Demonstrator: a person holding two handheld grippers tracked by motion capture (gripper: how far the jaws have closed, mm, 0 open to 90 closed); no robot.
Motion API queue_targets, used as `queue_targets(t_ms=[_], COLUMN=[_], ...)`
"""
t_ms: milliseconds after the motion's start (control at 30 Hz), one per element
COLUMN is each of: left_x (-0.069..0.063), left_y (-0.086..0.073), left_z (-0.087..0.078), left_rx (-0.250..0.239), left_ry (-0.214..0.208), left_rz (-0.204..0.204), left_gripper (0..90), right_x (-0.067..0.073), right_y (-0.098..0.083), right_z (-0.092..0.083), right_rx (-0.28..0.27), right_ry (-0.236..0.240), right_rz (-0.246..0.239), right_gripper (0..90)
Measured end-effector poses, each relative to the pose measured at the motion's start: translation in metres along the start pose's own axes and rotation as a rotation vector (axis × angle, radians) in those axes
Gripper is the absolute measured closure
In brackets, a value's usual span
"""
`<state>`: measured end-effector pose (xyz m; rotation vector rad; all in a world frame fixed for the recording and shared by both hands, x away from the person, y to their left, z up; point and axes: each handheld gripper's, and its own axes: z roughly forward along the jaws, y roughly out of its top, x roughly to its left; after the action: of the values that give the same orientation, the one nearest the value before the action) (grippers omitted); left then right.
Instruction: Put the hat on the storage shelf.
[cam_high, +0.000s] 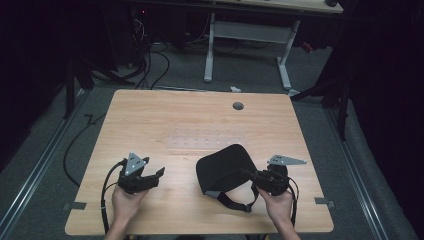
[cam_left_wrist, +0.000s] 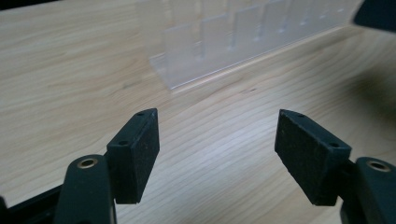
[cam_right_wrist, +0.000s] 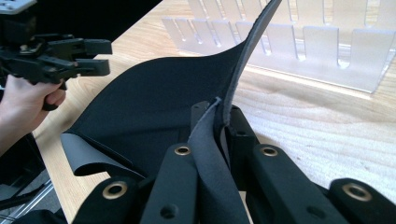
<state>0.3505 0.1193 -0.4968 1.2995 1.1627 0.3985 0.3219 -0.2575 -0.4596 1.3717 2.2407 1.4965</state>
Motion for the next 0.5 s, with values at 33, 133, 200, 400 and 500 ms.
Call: queue_targets(t_ms=[33, 133, 200, 400, 500], left_x=[-0.003, -0.017, -0.024, -0.045, -0.053], left_y=[0.000, -0.002, -0.004, -0.009, -0.010], left_z=[-0.001, -0.005, -0.007, -0.009, -0.007], left_rx=[0.005, 0.056, 0.077, 0.119, 0.152], left_ry=[-0.017, -0.091, -0.121, -0.183, -0.195], left_rz=[0.001, 0.021, 0.045, 0.096, 0.101], left_gripper=[31.2, 32.0, 32.0, 29.4, 27.4], right_x=[0.000, 0.000, 0.002, 0.006, 0.005], right_y=[0.002, 0.006, 0.008, 0.013, 0.014], right_z=[0.001, 0.003, 0.005, 0.005, 0.006], right_rx=[0.001, 0.012, 0.022, 0.046, 0.043], right_ry=[0.003, 0.008, 0.006, 0.010, 0.018], right_rz=[0.007, 0.010, 0.012, 0.004, 0.014], right_gripper=[85.1, 85.0, 85.0, 85.0, 85.0])
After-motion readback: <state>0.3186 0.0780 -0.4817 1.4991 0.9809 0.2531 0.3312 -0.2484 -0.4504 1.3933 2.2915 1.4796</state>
